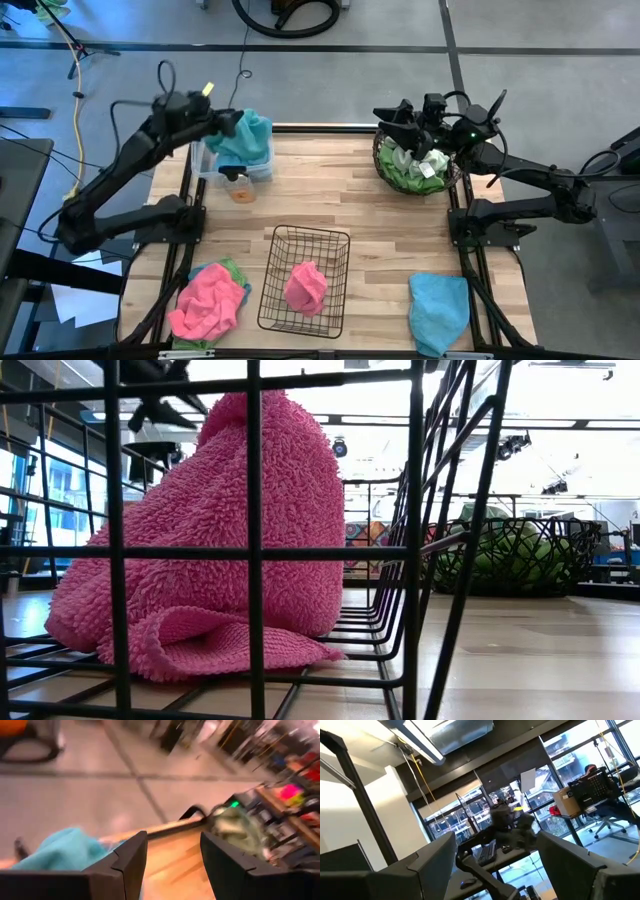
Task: Sort microfiber towel by color & place in baskets
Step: Put the blue microfiber towel into the transparent bin
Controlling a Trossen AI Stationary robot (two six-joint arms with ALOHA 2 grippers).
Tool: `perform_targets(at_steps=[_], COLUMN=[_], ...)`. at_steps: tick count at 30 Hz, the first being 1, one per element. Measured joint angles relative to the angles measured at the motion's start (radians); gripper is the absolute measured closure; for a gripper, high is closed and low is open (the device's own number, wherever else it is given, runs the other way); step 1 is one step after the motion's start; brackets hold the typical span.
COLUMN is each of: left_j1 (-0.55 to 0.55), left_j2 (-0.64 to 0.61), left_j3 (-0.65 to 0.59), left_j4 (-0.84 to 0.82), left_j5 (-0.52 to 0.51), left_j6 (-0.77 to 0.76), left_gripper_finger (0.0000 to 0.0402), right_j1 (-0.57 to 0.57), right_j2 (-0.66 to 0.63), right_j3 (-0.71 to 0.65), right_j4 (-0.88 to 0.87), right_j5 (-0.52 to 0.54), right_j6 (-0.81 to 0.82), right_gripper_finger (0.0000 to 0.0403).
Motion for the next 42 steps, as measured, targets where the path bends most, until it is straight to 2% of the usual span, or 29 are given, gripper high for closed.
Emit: perform_targets(at_steps=[5,8,11,13,16,19,23,28,31,35,42], left_j1=[-0.08,-0.117,-0.139,-0.131,-0.091,-0.056,-0.012,0.006,0.006,0.006,0.04], left_j2=[-0.138,-0.208,-0.229,-0.19,-0.096,0.052,0.23,0.402,0.438,0.45,0.447], left_j3=[-0.118,-0.174,-0.206,-0.204,-0.16,-0.076,0.047,0.18,0.238,0.249,0.251], left_j4=[0.054,0.084,0.148,0.151,0.124,0.031,-0.076,-0.22,-0.245,-0.261,-0.311], left_j5=[-0.083,-0.091,-0.206,-0.272,-0.235,-0.205,-0.207,-0.235,-0.282,-0.322,-0.33], left_j6=[-0.006,-0.025,-0.077,-0.136,-0.133,-0.13,-0.069,-0.015,0.02,0.069,0.069], left_gripper_finger=[0.0229,0.0229,0.0231,0.0237,0.0257,0.0278,0.0296,0.0299,0.0299,0.0296,0.0248], right_j1=[-0.001,-0.001,-0.002,-0.002,-0.002,-0.002,-0.002,-0.002,-0.002,-0.002,-0.002], right_j2=[0.0,0.0,0.0,0.002,0.003,0.003,0.003,0.003,0.003,0.003,0.003], right_j3=[0.0,0.0,0.0,0.0,0.0,0.0,0.0,0.0,0.0,0.0,0.0], right_j4=[-0.003,-0.003,-0.003,-0.003,-0.003,-0.004,-0.008,-0.021,-0.028,-0.036,-0.075], right_j5=[0.0,0.0,0.006,0.022,0.047,0.053,0.053,0.053,0.053,0.052,0.052], right_j6=[-0.024,-0.024,-0.026,-0.026,-0.016,-0.016,0.01,0.023,0.023,0.022,0.019], right_gripper_finger=[0.0126,0.0126,0.0126,0.0126,0.0126,0.0126,0.0126,0.0126,0.0126,0.0126,0.0126])
